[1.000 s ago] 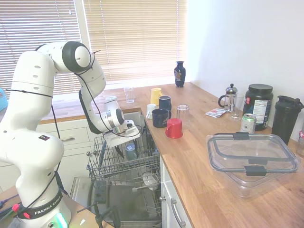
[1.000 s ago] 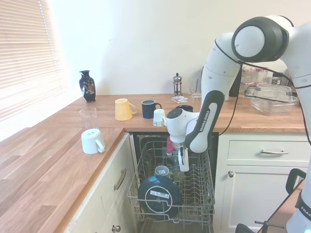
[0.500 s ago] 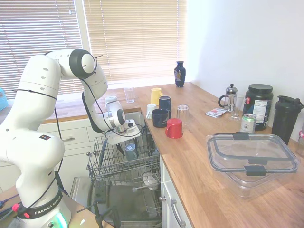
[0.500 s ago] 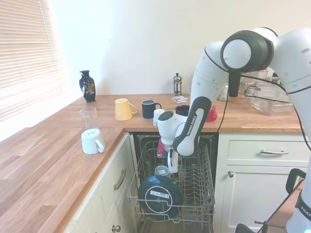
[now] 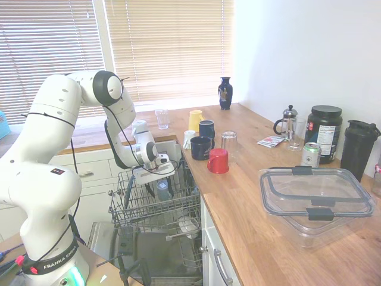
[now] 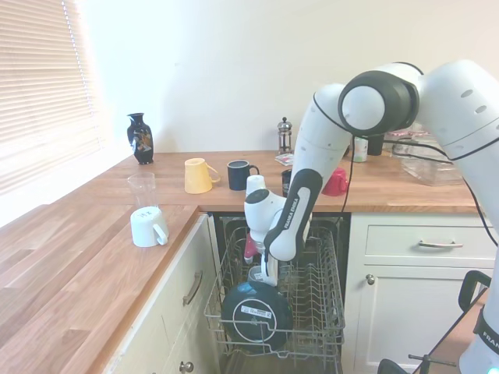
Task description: Unload a mug from dishwasher
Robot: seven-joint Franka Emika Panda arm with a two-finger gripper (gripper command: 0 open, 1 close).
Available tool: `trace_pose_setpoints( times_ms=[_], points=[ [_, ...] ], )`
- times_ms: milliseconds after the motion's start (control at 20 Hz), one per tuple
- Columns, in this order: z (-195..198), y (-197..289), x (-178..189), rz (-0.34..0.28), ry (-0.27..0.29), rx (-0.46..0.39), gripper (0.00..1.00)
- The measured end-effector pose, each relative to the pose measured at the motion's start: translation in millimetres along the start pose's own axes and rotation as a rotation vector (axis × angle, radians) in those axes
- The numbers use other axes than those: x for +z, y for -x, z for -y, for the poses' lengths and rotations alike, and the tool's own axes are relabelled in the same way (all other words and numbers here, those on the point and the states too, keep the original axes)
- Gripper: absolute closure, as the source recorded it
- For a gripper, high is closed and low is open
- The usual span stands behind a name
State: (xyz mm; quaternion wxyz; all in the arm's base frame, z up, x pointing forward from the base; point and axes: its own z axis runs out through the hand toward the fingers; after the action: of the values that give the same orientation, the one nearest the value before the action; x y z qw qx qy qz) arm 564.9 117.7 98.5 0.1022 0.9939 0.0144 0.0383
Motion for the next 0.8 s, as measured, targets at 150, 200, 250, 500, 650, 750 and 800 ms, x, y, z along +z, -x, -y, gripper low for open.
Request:
trace_pose_setpoints(
  times_ms=[150, 200, 250, 500, 650, 750, 800],
  points=[
    [-1, -4, 8, 0.006, -0.003, -0.008, 0.00],
    [-2, -5, 11, 0.009, -0.002, -0.010, 0.00],
    [-3, -6, 14, 0.012, 0.000, -0.014, 0.00],
    [-7, -15, 23, 0.018, -0.006, -0.022, 0.00],
    [-8, -17, 26, 0.026, -0.007, -0.026, 0.00],
    [-8, -17, 29, 0.033, -0.010, -0.026, 0.00],
    [-8, -16, 32, 0.037, -0.010, -0.028, 0.00]
  ],
)
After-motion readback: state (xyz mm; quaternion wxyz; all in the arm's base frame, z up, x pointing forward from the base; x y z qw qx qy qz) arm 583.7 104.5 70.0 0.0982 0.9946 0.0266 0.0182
